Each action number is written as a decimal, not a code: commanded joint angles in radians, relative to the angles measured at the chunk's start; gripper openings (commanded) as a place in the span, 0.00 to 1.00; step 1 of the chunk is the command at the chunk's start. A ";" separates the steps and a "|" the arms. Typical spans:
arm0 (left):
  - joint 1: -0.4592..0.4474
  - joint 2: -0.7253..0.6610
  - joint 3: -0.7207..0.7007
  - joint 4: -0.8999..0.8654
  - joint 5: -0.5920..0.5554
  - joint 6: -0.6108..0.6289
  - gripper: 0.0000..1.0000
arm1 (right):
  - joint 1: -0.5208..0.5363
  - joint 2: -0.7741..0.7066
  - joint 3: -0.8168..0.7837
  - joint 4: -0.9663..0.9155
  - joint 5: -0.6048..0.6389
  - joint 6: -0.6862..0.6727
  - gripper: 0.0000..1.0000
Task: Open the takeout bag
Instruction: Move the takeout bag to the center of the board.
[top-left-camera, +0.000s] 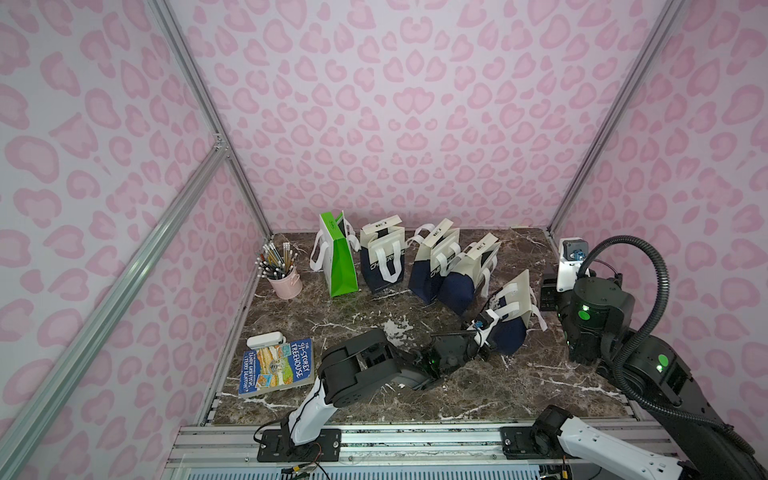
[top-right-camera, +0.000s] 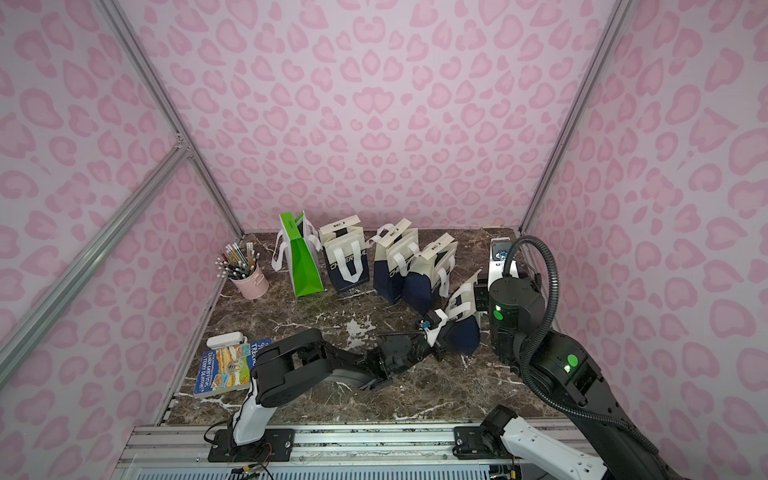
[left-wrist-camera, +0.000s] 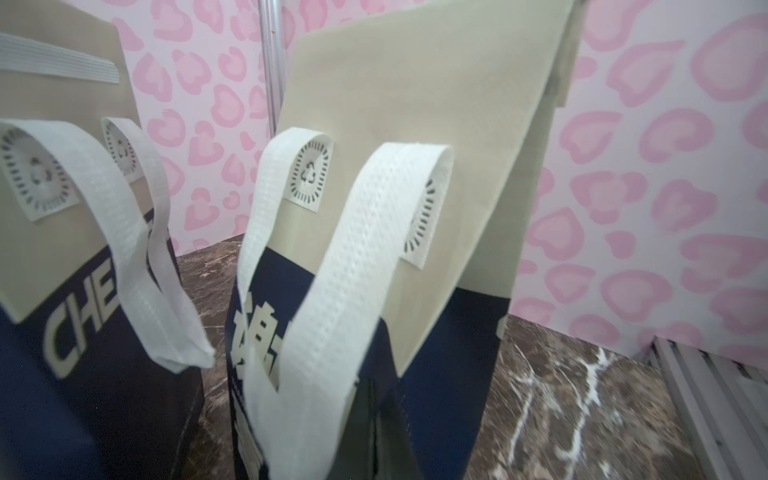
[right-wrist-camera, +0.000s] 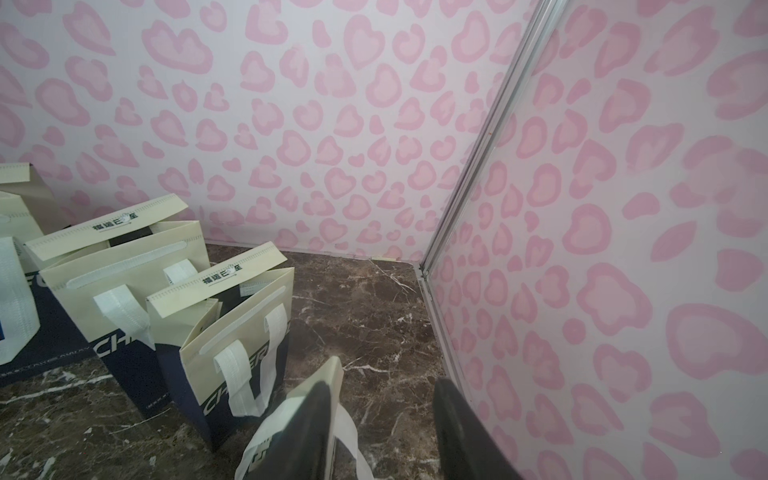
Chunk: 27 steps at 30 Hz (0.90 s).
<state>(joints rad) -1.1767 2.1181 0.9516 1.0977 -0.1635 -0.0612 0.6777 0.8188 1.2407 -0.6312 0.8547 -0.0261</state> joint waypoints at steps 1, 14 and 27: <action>-0.007 -0.062 -0.099 0.035 -0.004 0.012 0.05 | 0.001 0.008 -0.027 0.096 -0.045 0.015 0.45; -0.019 -0.274 -0.336 0.029 -0.134 -0.009 0.57 | -0.001 0.041 -0.082 0.151 -0.124 -0.024 0.61; -0.190 -0.565 -0.505 -0.162 -0.208 -0.064 0.63 | -0.030 -0.002 -0.099 0.122 -0.149 -0.060 0.68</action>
<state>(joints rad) -1.3300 1.5906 0.4641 0.9993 -0.3401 -0.0921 0.6518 0.8310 1.1450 -0.5270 0.7120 -0.0864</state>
